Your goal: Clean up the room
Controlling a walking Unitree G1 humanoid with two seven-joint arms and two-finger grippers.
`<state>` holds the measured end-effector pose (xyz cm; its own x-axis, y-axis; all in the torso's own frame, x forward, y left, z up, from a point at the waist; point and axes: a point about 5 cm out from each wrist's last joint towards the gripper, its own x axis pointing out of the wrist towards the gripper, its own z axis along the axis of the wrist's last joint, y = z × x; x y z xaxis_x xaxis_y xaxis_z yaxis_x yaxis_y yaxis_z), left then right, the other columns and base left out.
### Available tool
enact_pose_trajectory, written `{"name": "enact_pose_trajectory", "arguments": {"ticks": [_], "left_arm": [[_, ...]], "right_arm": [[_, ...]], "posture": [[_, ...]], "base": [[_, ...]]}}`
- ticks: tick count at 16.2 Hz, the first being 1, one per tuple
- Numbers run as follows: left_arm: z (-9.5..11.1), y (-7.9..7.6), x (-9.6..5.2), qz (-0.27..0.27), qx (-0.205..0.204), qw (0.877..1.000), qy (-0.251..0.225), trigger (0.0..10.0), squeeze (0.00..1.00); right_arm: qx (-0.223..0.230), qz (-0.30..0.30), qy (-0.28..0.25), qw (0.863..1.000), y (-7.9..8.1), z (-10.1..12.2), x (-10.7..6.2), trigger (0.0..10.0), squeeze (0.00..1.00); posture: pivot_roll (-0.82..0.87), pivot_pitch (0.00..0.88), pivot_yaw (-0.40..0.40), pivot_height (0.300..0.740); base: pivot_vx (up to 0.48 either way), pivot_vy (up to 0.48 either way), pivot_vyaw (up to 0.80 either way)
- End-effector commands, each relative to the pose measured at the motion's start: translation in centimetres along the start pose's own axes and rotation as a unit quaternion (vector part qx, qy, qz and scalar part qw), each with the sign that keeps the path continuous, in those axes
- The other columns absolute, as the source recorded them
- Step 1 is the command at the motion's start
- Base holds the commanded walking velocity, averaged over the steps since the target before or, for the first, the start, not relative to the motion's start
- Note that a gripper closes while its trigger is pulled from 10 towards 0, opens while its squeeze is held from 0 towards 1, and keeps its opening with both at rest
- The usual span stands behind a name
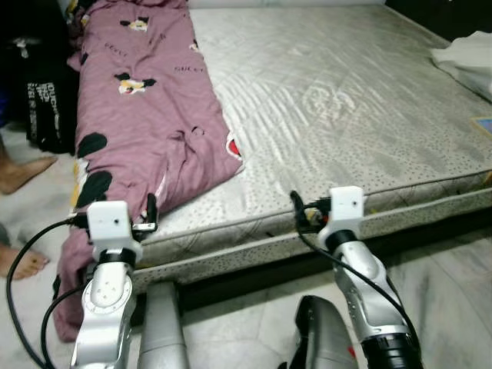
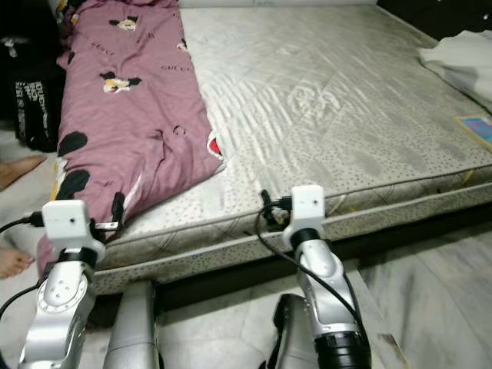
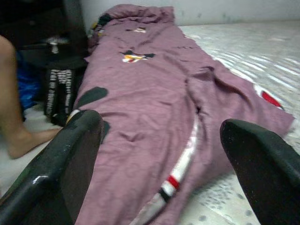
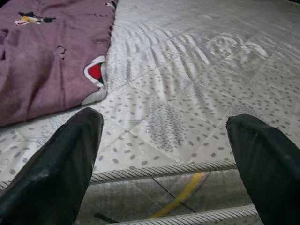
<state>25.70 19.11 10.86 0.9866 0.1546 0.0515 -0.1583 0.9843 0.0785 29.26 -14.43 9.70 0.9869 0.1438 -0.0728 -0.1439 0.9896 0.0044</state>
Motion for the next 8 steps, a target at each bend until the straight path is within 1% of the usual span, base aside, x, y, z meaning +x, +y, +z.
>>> {"name": "enact_pose_trajectory", "arguments": {"ticks": [1, 2, 3, 5, 6, 7, 8], "left_arm": [[0.3, 0.6, 0.6, 0.019, -0.001, 1.000, -0.003, 10.0, 0.00], [0.3, 0.7, 1.1, 0.030, -0.006, 1.000, -0.003, 10.0, 0.00], [0.2, 0.8, 1.3, 0.033, -0.005, 0.999, -0.002, 10.0, 0.00], [0.4, 0.7, 2.7, 0.047, -0.011, 0.999, -0.002, 10.0, 0.00], [0.4, 0.5, 3.4, 0.050, -0.020, 0.999, 0.001, 10.0, 0.00], [0.4, 0.4, 3.8, 0.051, -0.021, 0.999, 0.003, 10.0, 0.00], [0.1, -0.1, 4.6, 0.047, -0.025, 0.998, 0.018, 10.0, 0.00]], "right_arm": [[0.001, 0.001, -0.005, 1.000, 0.1, 0.4, 0.2, 10.0, 0.00], [0.002, -0.002, -0.004, 1.000, 0.0, 0.3, 0.2, 10.0, 0.00], [0.002, -0.003, -0.004, 1.000, 0.0, 0.3, 0.2, 10.0, 0.00], [-0.003, -0.012, -0.004, 1.000, -0.7, 0.5, -0.1, 10.0, 0.00], [-0.009, -0.021, -0.003, 1.000, -1.5, 0.6, -0.5, 10.0, 0.00], [-0.016, -0.027, -0.004, 1.000, -2.0, 0.7, -0.8, 10.0, 0.00], [-0.034, -0.041, -0.001, 0.999, -3.5, 0.8, -1.6, 10.0, 0.00]], "posture": [[0.05, 0.064, -0.061, 0.506], [0.05, 0.064, -0.061, 0.506], [0.05, 0.064, -0.061, 0.506], [0.02, 0.069, -0.063, 0.506], [0.00, 0.076, -0.064, 0.506], [-0.01, 0.079, -0.063, 0.506], [-0.03, 0.092, -0.064, 0.506]], "base": [[0.000, 0.000, 0.73], [0.000, 0.000, 0.52], [0.000, 0.000, 0.00], [0.000, 0.000, 0.00], [0.000, 0.000, 0.00], [0.000, 0.000, 0.00], [0.000, 0.000, 0.00]]}}
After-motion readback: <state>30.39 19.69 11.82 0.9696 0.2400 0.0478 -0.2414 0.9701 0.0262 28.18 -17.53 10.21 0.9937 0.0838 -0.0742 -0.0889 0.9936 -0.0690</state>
